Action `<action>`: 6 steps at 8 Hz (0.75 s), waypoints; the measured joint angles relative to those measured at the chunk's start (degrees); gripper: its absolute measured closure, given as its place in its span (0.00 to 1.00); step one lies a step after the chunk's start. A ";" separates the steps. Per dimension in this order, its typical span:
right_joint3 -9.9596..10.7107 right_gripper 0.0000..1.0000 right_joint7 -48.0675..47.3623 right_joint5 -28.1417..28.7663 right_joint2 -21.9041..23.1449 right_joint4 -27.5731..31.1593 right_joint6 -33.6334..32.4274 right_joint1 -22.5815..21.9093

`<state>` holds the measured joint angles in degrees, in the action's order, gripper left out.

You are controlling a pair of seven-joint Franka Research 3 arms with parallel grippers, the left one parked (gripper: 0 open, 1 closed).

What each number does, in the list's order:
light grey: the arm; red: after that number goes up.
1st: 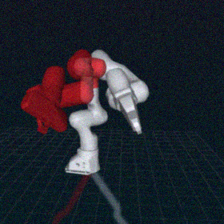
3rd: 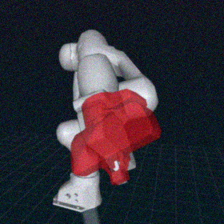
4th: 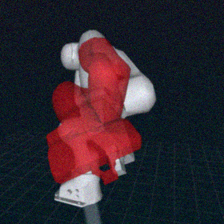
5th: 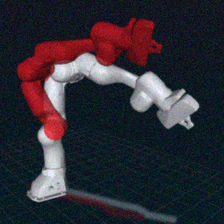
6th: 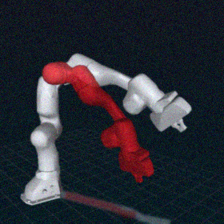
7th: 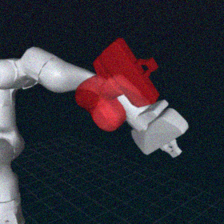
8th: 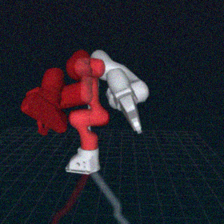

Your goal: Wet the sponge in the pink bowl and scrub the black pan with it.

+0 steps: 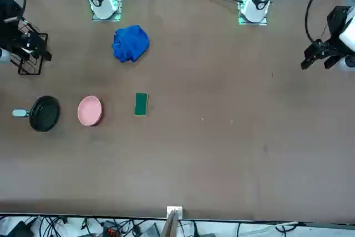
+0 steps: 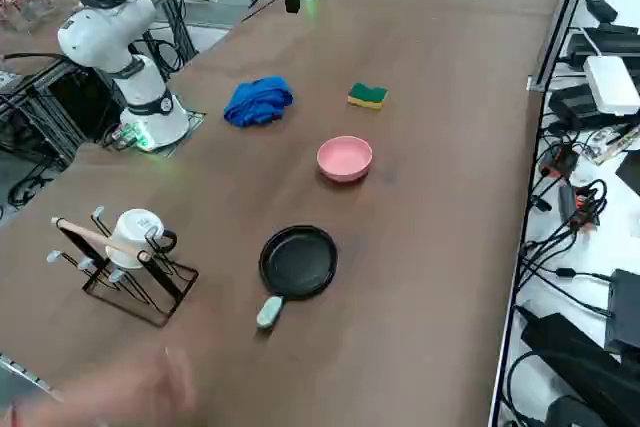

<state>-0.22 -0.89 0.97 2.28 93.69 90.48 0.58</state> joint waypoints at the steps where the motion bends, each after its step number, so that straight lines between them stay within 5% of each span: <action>1: 0.00 0.00 0.00 0.00 0.00 0.00 -0.01 0.00; 6: -0.73 0.00 -0.02 0.49 -2.91 0.06 1.44 -1.99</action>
<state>-0.95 -0.91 1.46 -0.63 93.75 91.92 -1.41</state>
